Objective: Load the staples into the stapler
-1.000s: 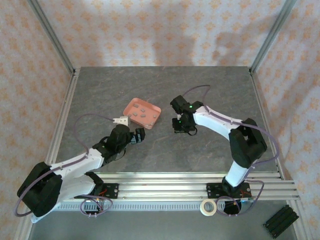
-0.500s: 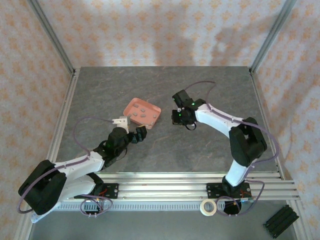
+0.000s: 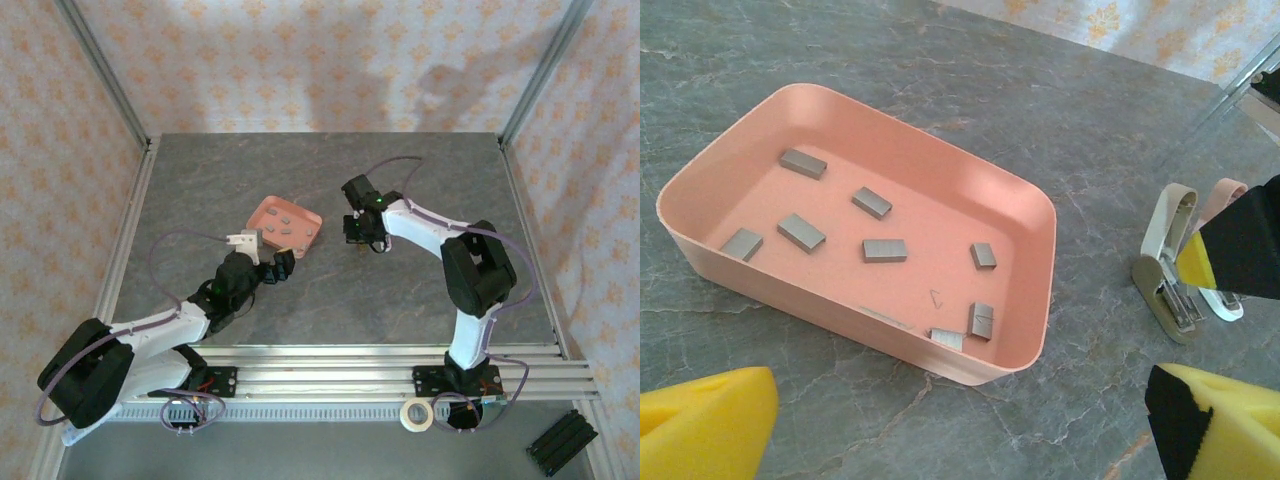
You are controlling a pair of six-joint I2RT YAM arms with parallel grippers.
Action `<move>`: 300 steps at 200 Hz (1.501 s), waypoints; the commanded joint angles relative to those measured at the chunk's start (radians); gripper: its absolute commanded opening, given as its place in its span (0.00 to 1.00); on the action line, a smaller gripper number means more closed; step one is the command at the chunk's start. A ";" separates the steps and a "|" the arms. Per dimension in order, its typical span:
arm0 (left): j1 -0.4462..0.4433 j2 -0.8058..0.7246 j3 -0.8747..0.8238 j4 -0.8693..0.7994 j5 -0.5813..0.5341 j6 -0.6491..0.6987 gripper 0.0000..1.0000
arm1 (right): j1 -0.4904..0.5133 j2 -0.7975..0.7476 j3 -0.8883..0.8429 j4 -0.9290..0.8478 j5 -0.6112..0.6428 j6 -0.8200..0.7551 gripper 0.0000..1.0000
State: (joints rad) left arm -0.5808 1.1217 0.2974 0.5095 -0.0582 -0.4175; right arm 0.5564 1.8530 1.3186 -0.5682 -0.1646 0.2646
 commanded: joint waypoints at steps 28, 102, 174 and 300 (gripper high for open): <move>0.004 0.020 0.029 -0.002 -0.022 0.029 0.95 | -0.025 0.022 0.024 -0.047 0.062 -0.059 0.17; 0.004 0.018 0.042 -0.003 -0.013 0.039 0.95 | -0.030 0.031 0.016 -0.046 0.050 -0.105 0.17; 0.004 0.015 0.046 -0.009 -0.010 0.037 0.95 | -0.030 0.040 0.002 -0.040 0.041 -0.095 0.17; 0.004 0.027 0.048 0.002 -0.011 0.034 0.95 | -0.030 0.037 -0.037 -0.038 0.005 -0.075 0.17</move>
State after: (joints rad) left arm -0.5808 1.1458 0.3191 0.5064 -0.0605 -0.3935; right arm 0.5266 1.8938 1.3029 -0.5926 -0.1577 0.1795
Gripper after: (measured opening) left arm 0.945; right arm 0.168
